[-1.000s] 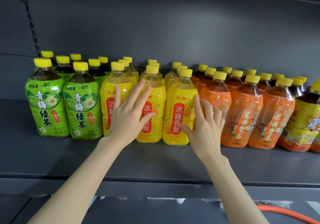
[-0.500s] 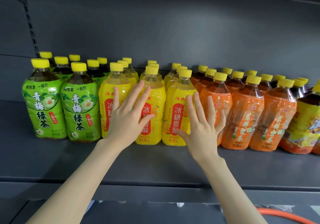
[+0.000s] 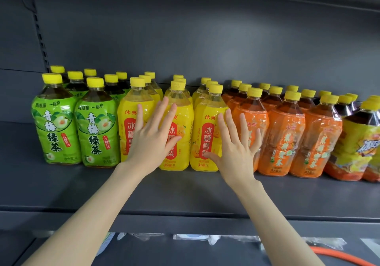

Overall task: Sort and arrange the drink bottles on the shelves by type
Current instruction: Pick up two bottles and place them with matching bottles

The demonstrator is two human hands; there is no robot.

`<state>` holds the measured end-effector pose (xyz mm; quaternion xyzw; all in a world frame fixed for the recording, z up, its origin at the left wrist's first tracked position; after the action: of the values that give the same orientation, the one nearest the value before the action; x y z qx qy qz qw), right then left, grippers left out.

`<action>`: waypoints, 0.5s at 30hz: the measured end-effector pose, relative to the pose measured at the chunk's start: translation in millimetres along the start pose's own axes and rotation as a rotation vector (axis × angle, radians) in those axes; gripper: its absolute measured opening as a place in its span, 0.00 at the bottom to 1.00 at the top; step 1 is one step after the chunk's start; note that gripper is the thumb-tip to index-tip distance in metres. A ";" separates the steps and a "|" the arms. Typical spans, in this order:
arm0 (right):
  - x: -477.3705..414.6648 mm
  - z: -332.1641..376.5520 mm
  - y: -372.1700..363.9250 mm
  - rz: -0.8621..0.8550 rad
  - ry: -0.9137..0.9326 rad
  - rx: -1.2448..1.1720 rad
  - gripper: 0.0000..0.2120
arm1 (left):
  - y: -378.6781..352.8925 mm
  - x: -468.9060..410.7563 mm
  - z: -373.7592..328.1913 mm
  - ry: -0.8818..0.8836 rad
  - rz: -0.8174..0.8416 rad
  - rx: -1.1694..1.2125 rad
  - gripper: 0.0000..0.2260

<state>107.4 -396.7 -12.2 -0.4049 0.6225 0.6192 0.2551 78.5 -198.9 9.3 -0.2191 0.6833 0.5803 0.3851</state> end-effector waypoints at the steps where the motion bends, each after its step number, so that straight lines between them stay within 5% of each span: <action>1: -0.6 0.5 1.2 0.010 0.004 -0.003 0.52 | 1.5 -0.3 -1.7 0.009 0.015 -0.013 0.33; 6: -2.8 1.9 12.1 0.101 0.017 -0.030 0.50 | 11.2 -1.5 -10.9 0.053 0.051 -0.017 0.35; 12: -19.7 1.9 47.4 0.124 0.005 -0.241 0.18 | 40.2 -4.3 -21.4 0.111 0.072 0.108 0.24; 15: -33.5 16.7 71.1 0.115 0.041 -0.385 0.14 | 64.6 0.5 -22.7 0.112 0.056 0.201 0.18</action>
<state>64.1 -380.9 53.7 -0.4225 0.5197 0.7321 0.1242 23.8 -205.7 49.9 -0.1921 0.7644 0.5063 0.3499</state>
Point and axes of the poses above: each hand's wrist, its own x-axis away from the middle knuckle, its own y-axis out of the back of the hand, z = x × y, the point moved 1 cm from there along -x, towards the middle knuckle, and after that the axes turned 12 degrees about x, right-handed, at the moved point
